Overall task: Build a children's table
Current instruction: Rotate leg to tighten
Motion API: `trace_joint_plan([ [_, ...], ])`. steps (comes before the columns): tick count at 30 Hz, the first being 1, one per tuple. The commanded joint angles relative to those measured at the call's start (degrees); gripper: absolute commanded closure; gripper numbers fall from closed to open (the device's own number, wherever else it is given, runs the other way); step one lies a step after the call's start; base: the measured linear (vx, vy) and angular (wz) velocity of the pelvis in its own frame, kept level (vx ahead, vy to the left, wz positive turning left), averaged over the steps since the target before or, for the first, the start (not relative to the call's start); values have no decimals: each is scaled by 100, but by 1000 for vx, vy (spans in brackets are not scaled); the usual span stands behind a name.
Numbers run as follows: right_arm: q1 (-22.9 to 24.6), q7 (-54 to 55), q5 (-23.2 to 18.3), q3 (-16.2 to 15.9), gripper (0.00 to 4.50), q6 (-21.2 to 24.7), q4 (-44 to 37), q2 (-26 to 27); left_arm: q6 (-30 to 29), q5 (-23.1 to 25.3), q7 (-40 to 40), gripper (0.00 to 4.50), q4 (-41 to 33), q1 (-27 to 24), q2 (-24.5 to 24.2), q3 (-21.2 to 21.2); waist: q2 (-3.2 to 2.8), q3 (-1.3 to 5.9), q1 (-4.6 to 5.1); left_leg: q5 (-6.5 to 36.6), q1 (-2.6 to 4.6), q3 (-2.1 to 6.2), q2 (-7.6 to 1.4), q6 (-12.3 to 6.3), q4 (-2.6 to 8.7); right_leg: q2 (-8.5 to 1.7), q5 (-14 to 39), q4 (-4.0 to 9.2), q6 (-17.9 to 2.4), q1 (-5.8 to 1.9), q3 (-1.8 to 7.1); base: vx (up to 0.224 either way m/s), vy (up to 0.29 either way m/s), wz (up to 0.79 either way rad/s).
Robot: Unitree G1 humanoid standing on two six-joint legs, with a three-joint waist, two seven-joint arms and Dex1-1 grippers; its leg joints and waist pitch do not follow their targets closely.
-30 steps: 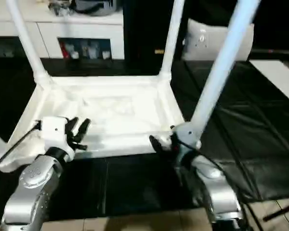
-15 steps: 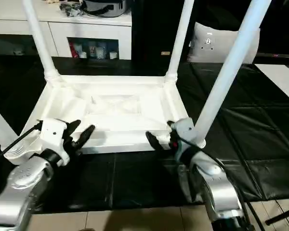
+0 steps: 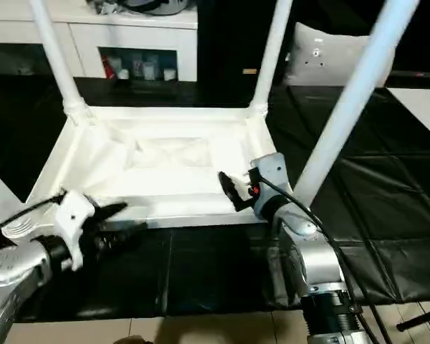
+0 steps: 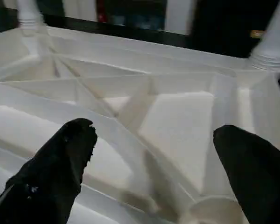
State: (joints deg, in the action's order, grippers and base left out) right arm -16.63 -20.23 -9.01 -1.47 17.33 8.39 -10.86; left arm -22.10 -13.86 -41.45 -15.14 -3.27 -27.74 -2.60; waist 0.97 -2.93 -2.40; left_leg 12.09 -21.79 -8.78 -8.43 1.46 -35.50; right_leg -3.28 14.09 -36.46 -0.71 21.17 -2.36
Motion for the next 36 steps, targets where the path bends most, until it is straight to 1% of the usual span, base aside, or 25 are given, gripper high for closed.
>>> trace_joint_plan([
  [1, 37, 180, 59, 201, 0, 193, 76, -77, -110, -108, -205, 87, -203, -81, -67, -163, -14, 274, -7, 463, 111, 117, -461, -248, 519, -495, -229, 362, -1334, -190, 284, 0, 0, 0],
  [2, 47, 201, 56, 217, 0, 220, 93, -68, -108, -143, -278, 70, -210, -94, -87, -201, -14, 252, -3, 713, 125, 104, -457, -159, 528, -500, 121, 402, -1283, -174, 297, 0, 0, 0],
  [3, 60, 201, 63, 210, 0, 223, 91, -64, -128, -159, -312, 70, -215, -103, -101, -223, -16, 251, -1, 802, 128, 106, -460, -104, 538, -499, 268, 411, -1263, -174, 299, 0, 0, 0],
  [5, 109, 188, 85, 170, 0, 223, 80, -44, -233, -208, -448, 60, -253, -135, -186, -316, -42, 224, 6, 1186, 135, 113, -457, 81, 573, -495, 750, 451, -1127, -148, 317, 0, 0, 0],
  [6, 140, 188, 89, 142, 0, 226, 65, -30, -290, -218, -537, 53, -268, -153, -254, -373, -25, 205, 13, 1367, 138, 110, -453, 153, 587, -495, 993, 482, -1060, -130, 330, 0, 0, 0],
  [7, 179, 197, 96, 114, 0, 225, 41, -14, -274, -183, -654, 43, -196, -163, -330, -444, -25, 200, 10, 1439, 139, 117, -449, 173, 594, -498, 1130, 492, -1017, -128, 334, 0, 0, 0],
  [8, 223, 224, 95, 85, 0, 236, 11, 3, -89, -33, -859, 43, 99, -101, -452, -566, -42, 207, 17, 1529, 146, 123, -445, 222, 597, -498, 1273, 501, -958, -116, 343, 0, 0, 0],
  [9, 237, 236, 97, 76, 0, 246, -3, 4, 29, 66, -939, 25, 277, -32, -503, -633, -32, 209, 22, 1532, 150, 123, -442, 226, 600, -490, 1297, 512, -922, -110, 346, 0, 0, 0],
  [10, 242, 241, 96, 73, 0, 252, -8, 3, 78, 107, -969, 19, 350, 1, -525, -662, -30, 211, 26, 1497, 153, 120, -438, 237, 599, -485, 1254, 510, -891, -102, 354, 0, 0, 0],
  [11, 250, 251, 111, 64, 0, 264, -16, -1, 195, 195, -1013, 13, 537, 96, -540, -723, -71, 225, 20, 1426, 149, 124, -436, 245, 598, -492, 1140, 498, -887, -112, 358, 0, 0, 0],
  [12, 250, 251, 111, 64, 0, 264, -16, -1, 195, 195, -1013, 13, 537, 96, -540, -723, -53, 231, 33, 1376, 148, 120, -441, 247, 603, -483, 997, 492, -910, -117, 354, 0, 0, 0],
  [13, 261, 254, 138, 51, 0, 263, -27, -17, 327, 342, -932, 6, 786, 256, -494, -779, -84, 238, 26, 1343, 148, 130, -446, 255, 603, -486, 906, 480, -930, -123, 352, 0, 0, 0],
  [14, 281, 258, 159, 53, 0, 248, -49, -43, 427, 536, -693, 6, 1120, 521, -355, -831, -91, 245, 28, 1310, 169, 113, -441, 267, 594, -465, 737, 484, -953, -106, 350, 0, 0, 0],
  [16, 294, 258, 165, 60, 0, 235, -65, -60, 459, 641, -531, 6, 1312, 690, -254, -858, -83, 265, 2, 1126, 152, 118, -445, 251, 580, -491, 392, 447, -1034, -156, 345, 0, 0, 0],
  [17, 307, 266, 169, 65, 0, 229, -85, -67, 475, 704, -406, 6, 1444, 826, -178, -883, -109, 269, -2, 1053, 150, 118, -445, 249, 575, -487, 237, 443, -1062, -160, 339, 0, 0, 0],
  [18, 316, 275, 173, 65, 0, 228, -100, -67, 483, 730, -346, 6, 1512, 900, -143, -897, -86, 269, 0, 1029, 135, 112, -442, 223, 567, -496, 198, 434, -1102, -184, 340, 0, 0, 0],
  [19, 334, 296, 187, 72, 0, 217, -131, -64, 485, 741, -254, 6, 1672, 1089, -15, -922, -96, 276, -5, 998, 131, 110, -441, 208, 560, -503, 186, 428, -1120, -190, 341, 0, 0, 0],
  [20, 349, 321, 211, 75, 0, 214, -162, -61, 480, 738, -188, 6, 1829, 1255, 124, -941, -91, 270, -11, 988, 140, 99, -438, 180, 550, -500, 231, 441, -1134, -178, 344, 0, 0, 0],
  [21, 365, 333, 222, 72, 0, 220, -200, -52, 499, 763, -138, 6, 1948, 1381, 243, -982, -92, 266, -8, 984, 135, 99, -437, 176, 554, -504, 273, 447, -1136, -184, 346, 0, 0, 0],
  [22, 378, 345, 230, 63, 0, 233, -236, -39, 515, 802, -86, 6, 2022, 1461, 326, -1020, -77, 272, -29, 984, 141, 101, -453, 167, 548, -521, 334, 454, -1163, -193, 348, 0, 0, 0],
  [24, 388, 377, 243, 12, 0, 249, -294, 3, 598, 902, 57, 6, 2191, 1573, 491, -1048, -53, 277, -32, 894, 125, 101, -458, 125, 546, -524, 295, 449, -1163, -202, 340, 0, 0, 0],
  [26, 389, 393, 251, -26, 0, 249, -318, 41, 639, 965, 208, 6, 2292, 1642, 610, -1048, -47, 277, -16, 786, 106, 100, -455, 72, 535, -522, 178, 438, -1175, -211, 340, 0, 0, 0],
  [27, 383, 409, 282, -94, 0, 204, -337, 98, 717, 1085, 500, 6, 2447, 1749, 803, -1059, -57, 279, -11, 778, 112, 96, -453, 48, 530, -519, 172, 443, -1187, -201, 337, 0, 0, 0],
  [31, 358, 397, 380, -198, 0, 116, -323, 125, 832, 1186, 843, 6, 2517, 1838, 1067, -1084, -64, 279, -9, 846, 105, 108, -471, 33, 533, -537, 237, 453, -1202, -213, 337, 0, 0, 0],
  [36, 269, 394, 383, -89, 0, 38, -186, 49, 866, 1070, 770, 6, 2238, 1693, 1105, -1025, -69, 274, -10, 904, 113, 109, -485, 47, 544, -527, 247, 454, -1212, -200, 332, 0, 0, 0],
])
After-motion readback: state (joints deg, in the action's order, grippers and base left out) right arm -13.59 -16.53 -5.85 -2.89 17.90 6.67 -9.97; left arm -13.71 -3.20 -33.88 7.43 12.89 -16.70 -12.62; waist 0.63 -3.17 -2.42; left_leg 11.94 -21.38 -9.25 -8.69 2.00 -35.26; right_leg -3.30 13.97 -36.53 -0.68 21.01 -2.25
